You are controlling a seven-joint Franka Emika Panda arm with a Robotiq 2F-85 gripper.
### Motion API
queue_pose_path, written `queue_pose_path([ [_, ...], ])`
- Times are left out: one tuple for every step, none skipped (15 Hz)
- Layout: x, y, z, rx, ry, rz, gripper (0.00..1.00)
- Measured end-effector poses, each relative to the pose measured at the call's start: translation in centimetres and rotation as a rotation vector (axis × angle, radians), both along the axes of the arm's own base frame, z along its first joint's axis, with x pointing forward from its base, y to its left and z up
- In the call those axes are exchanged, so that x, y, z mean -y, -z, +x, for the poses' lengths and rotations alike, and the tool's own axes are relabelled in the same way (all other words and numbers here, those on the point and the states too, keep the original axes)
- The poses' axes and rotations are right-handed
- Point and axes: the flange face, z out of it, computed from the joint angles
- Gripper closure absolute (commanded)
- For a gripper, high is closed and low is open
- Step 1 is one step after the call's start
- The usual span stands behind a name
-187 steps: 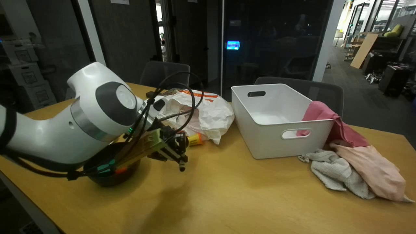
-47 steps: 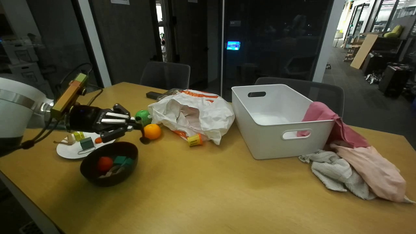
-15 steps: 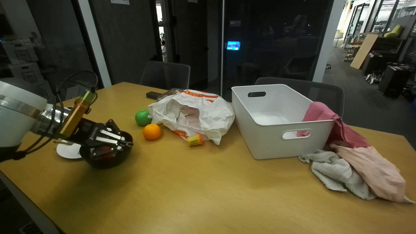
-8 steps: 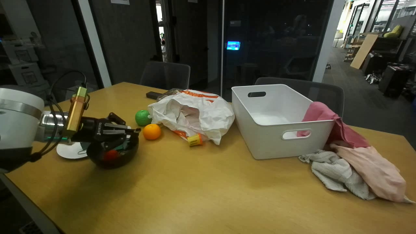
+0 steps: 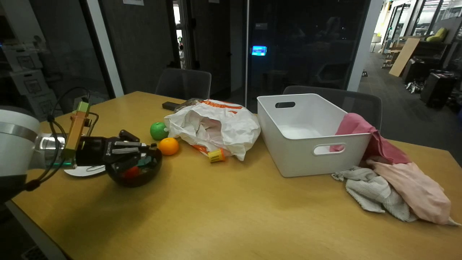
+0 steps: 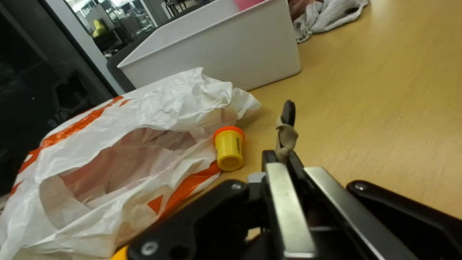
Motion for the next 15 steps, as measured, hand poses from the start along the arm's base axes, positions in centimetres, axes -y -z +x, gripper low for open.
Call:
queue_pose_path([
  [-0.1,0.4,-0.5,-0.019,0.006,0.006,0.92],
  [-0.3,0.7,-0.9,-0.030,0.006,0.012,0.92],
  [-0.6,0.8,-1.2,-0.037,0.005,0.017,0.92],
  [-1.0,0.9,-1.5,-0.041,0.004,0.023,0.92],
  [-1.4,0.9,-1.8,-0.043,0.000,0.028,0.92],
  [-1.7,0.8,-2.0,-0.042,-0.008,0.029,0.92],
  [-2.0,0.8,-2.2,-0.040,-0.014,0.027,0.92],
  [-2.2,0.8,-2.4,-0.040,-0.019,0.025,0.92],
  [-2.5,0.8,-2.6,-0.038,-0.026,0.025,0.92],
  [-2.7,0.7,-2.7,-0.035,-0.032,0.025,0.92],
  [-2.8,0.6,-2.8,-0.029,-0.036,0.026,0.92],
  [-2.9,0.2,-2.7,-0.021,-0.037,0.030,0.91],
  [-3.0,-0.2,-2.6,-0.010,-0.037,0.036,0.66],
  [-3.0,-0.7,-2.6,0.000,-0.038,0.041,0.65],
  [-3.0,-1.0,-2.5,0.009,-0.037,0.045,0.62],
])
